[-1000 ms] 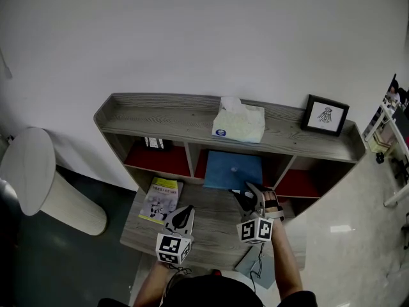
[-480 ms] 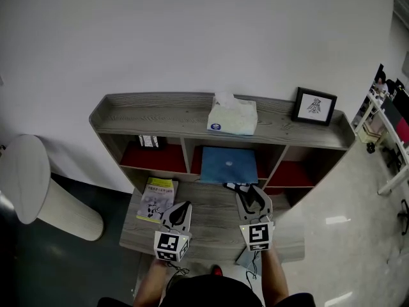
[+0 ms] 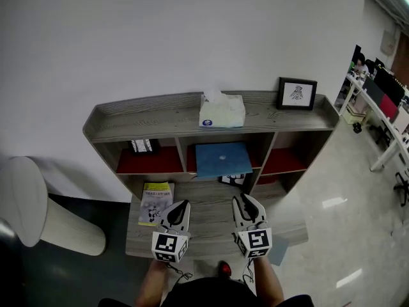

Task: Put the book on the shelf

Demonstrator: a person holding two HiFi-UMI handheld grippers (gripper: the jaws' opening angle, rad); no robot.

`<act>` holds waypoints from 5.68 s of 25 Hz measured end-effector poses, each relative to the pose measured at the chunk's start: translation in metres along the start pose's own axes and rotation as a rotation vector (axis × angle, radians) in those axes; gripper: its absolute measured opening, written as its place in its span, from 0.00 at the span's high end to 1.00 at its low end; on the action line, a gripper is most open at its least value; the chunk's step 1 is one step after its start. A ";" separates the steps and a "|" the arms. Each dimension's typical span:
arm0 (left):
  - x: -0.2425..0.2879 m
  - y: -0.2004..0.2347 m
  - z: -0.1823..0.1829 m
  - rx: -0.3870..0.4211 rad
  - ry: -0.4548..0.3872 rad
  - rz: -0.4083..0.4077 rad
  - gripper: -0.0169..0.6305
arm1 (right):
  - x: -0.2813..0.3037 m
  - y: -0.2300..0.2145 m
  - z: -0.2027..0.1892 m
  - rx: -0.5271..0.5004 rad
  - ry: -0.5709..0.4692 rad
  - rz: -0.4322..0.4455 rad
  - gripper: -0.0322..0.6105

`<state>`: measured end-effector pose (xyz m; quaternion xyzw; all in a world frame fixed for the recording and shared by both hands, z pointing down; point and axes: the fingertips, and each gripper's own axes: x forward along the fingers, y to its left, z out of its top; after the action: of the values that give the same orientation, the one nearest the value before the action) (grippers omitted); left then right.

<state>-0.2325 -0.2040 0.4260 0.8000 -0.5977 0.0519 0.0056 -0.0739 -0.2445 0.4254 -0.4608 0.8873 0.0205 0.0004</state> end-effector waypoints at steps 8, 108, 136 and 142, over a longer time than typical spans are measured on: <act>-0.022 -0.002 0.002 0.005 -0.006 -0.090 0.96 | -0.037 0.021 -0.011 0.080 0.014 -0.102 0.86; -0.076 -0.296 -0.266 -0.021 0.363 -0.444 0.96 | -0.349 -0.047 -0.290 0.043 0.392 -0.408 0.90; -0.071 -0.273 -0.304 -0.052 0.445 -0.419 0.96 | -0.281 -0.067 -0.396 -0.604 0.763 -0.227 0.51; -0.068 -0.271 -0.309 -0.051 0.462 -0.411 0.96 | -0.277 -0.077 -0.397 -0.632 0.769 -0.276 0.51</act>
<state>-0.0158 -0.0398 0.7417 0.8707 -0.4076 0.2150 0.1716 0.1556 -0.0766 0.8242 -0.5252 0.7046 0.1166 -0.4626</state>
